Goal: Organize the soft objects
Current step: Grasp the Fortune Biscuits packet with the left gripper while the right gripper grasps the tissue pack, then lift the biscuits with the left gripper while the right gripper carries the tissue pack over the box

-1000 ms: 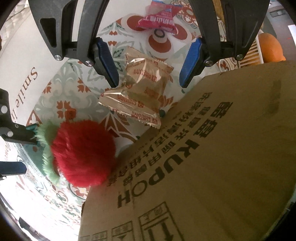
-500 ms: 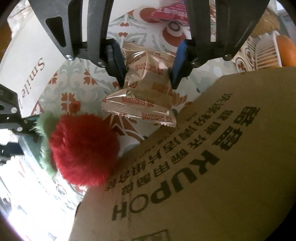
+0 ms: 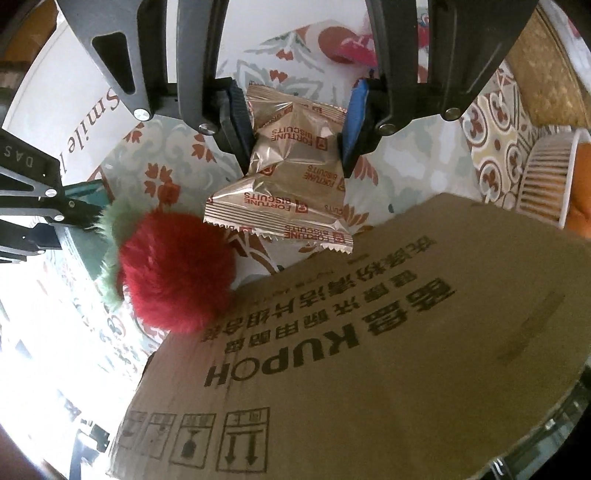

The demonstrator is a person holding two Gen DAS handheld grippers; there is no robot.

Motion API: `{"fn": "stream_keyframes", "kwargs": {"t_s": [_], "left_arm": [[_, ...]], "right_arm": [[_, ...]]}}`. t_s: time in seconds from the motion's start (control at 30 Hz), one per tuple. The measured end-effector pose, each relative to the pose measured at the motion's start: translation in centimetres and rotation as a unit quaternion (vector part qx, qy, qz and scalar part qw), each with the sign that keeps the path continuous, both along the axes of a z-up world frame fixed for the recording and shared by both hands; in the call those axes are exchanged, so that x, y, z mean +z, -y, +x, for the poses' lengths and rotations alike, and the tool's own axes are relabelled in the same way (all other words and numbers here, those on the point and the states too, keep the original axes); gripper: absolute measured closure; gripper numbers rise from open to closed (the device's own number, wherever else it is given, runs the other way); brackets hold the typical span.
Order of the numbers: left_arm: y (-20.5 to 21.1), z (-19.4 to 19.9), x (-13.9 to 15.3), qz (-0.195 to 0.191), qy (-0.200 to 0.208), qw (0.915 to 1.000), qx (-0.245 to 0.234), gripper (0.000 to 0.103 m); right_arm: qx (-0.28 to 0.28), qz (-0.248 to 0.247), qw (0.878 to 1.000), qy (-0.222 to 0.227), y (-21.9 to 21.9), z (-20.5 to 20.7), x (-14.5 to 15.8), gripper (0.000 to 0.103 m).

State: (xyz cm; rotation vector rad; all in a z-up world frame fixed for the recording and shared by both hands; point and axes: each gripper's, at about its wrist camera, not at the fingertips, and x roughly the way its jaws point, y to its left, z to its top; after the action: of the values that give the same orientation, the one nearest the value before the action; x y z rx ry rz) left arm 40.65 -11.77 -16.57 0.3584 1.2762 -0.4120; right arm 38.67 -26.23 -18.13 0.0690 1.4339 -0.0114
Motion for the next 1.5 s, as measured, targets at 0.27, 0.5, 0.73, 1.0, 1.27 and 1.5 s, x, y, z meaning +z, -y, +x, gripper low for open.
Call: {"fn": "stream_keyframes", "kwargs": {"t_s": [0.27, 0.5, 0.73, 1.0, 1.27, 1.5], "left_arm": [[-0.9, -2.0, 0.3, -0.023, 0.003, 0.9995, 0.023, 0.060], [-0.5, -5.1, 1.9, -0.036, 0.035, 0.9980, 0.038, 0.060], [-1.9, -8.6, 7.3, -0.052, 0.073, 0.9945, 0.055, 0.060], [-1.9, -9.5, 11.4, -0.068, 0.099, 0.9905, 0.067, 0.060], [-3.5, -10.8, 13.9, -0.084, 0.133, 0.9840, 0.084, 0.060], [-4.7, -11.9, 16.6, -0.096, 0.162, 0.9775, 0.095, 0.060]], "right_arm": [[-0.001, 0.006, 1.000, 0.020, 0.1, -2.4, 1.7, 0.075], [0.002, 0.008, 0.999, 0.046, 0.2, -4.9, 4.1, 0.075], [0.006, 0.001, 0.996, 0.092, -0.2, -7.6, 7.5, 0.076], [0.010, -0.009, 0.988, 0.155, -1.4, -8.9, 10.9, 0.076], [0.018, 0.000, 0.980, 0.196, -2.6, -9.3, 12.6, 0.076], [0.025, 0.011, 0.973, 0.230, -3.6, -10.1, 14.4, 0.076]]}}
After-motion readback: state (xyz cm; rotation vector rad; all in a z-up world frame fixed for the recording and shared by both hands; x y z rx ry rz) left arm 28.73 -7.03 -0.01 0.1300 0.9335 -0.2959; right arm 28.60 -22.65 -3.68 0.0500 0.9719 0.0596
